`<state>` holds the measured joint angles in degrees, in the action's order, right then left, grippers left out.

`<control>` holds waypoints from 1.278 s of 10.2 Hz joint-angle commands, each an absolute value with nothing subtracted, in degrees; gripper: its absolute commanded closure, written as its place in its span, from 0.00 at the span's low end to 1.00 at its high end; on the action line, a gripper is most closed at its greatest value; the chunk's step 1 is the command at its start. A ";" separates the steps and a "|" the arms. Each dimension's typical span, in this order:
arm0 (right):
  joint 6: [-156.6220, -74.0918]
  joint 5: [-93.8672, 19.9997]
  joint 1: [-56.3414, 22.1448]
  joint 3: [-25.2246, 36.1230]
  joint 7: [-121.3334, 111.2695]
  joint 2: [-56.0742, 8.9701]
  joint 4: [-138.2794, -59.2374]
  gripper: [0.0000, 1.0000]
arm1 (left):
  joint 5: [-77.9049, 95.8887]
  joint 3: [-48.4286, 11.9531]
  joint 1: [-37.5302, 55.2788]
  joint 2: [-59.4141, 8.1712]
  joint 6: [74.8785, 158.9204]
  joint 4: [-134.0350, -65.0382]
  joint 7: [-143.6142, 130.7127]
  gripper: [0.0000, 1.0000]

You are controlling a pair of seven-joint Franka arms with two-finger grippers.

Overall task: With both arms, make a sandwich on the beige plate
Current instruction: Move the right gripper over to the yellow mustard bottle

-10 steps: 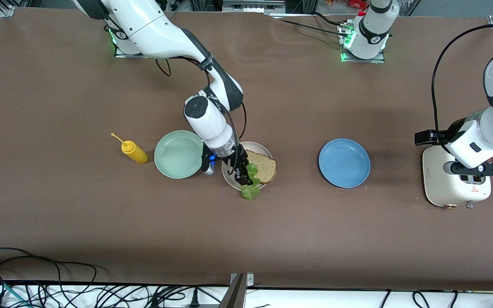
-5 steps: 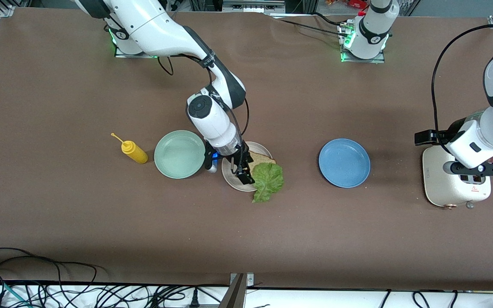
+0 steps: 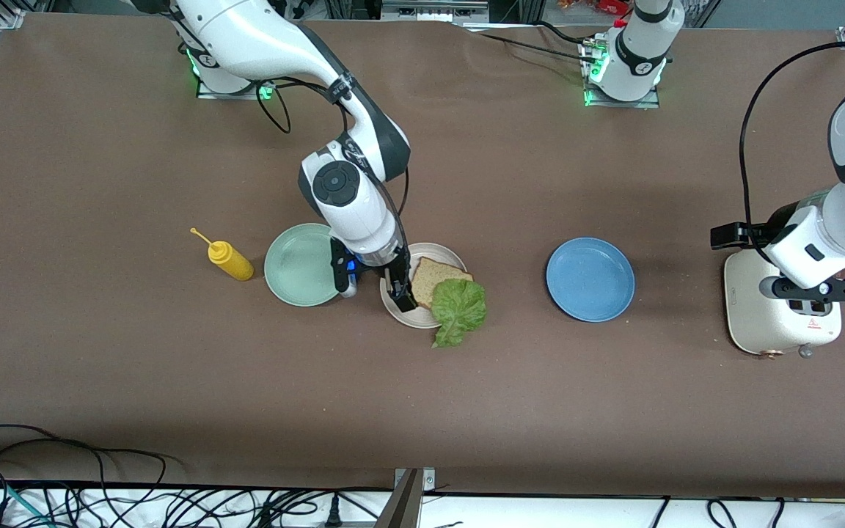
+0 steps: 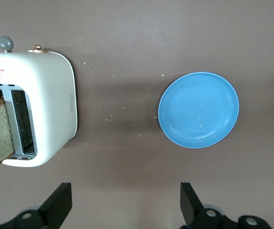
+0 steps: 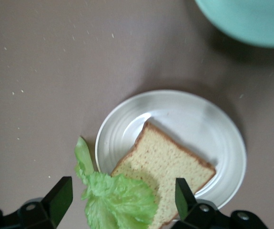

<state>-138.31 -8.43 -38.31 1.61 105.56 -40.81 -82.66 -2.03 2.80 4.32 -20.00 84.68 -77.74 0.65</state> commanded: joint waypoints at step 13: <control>-104.15 -7.56 -38.14 21.61 40.12 -21.02 -92.17 0.04 | -8.86 2.90 2.82 -19.86 86.12 -77.96 7.73 0.00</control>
